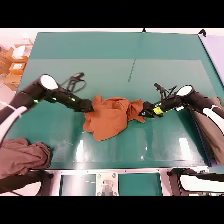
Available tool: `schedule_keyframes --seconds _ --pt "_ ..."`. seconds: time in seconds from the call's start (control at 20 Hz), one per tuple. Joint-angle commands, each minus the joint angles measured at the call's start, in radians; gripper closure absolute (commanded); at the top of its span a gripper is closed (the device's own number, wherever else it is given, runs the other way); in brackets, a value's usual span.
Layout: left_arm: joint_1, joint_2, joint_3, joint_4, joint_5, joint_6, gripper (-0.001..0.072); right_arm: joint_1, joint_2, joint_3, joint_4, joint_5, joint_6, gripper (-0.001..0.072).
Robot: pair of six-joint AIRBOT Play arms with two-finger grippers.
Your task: Fold the shirts.
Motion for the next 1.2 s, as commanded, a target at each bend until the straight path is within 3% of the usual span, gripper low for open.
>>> schedule_keyframes --seconds 0.0,0.15,0.25,0.55,0.6,0.65,0.7,0.9,1.15 --pt "0.145 0.033 -0.035 0.012 -0.097 0.014 0.0321 -0.020 0.002 0.012 0.001 0.031 0.000 0.0699" --pt "0.203 0.022 -0.198 -0.061 0.031 0.064 0.0320 -0.018 0.002 0.012 0.001 0.031 -0.001 0.0699" --pt "0.199 -0.014 -0.272 -0.222 0.104 0.178 0.0320 -0.019 0.002 0.012 0.001 0.031 0.000 0.0699" --pt "0.142 -0.197 -0.291 -0.605 0.110 0.446 0.0323 -0.019 0.002 0.012 0.001 0.031 0.000 0.0699" --pt "0.142 -0.198 -0.291 -0.639 0.114 0.474 0.0374 -0.019 0.002 0.012 0.002 0.031 0.000 0.0699" --pt "0.147 -0.198 -0.279 -0.658 0.111 0.496 0.0578 -0.019 0.002 0.013 0.002 0.031 0.000 0.0699" --pt "0.155 -0.198 -0.262 -0.658 0.103 0.495 0.0684 -0.020 0.002 0.020 0.001 0.034 0.000 0.0700" --pt "0.221 -0.146 -0.148 -0.648 0.003 0.438 0.0686 -0.076 0.024 0.183 0.000 0.177 0.001 0.0700" --pt "0.343 0.153 0.108 -0.537 -0.006 0.311 0.0686 -0.289 0.148 0.618 0.002 0.279 0.062 0.0700"
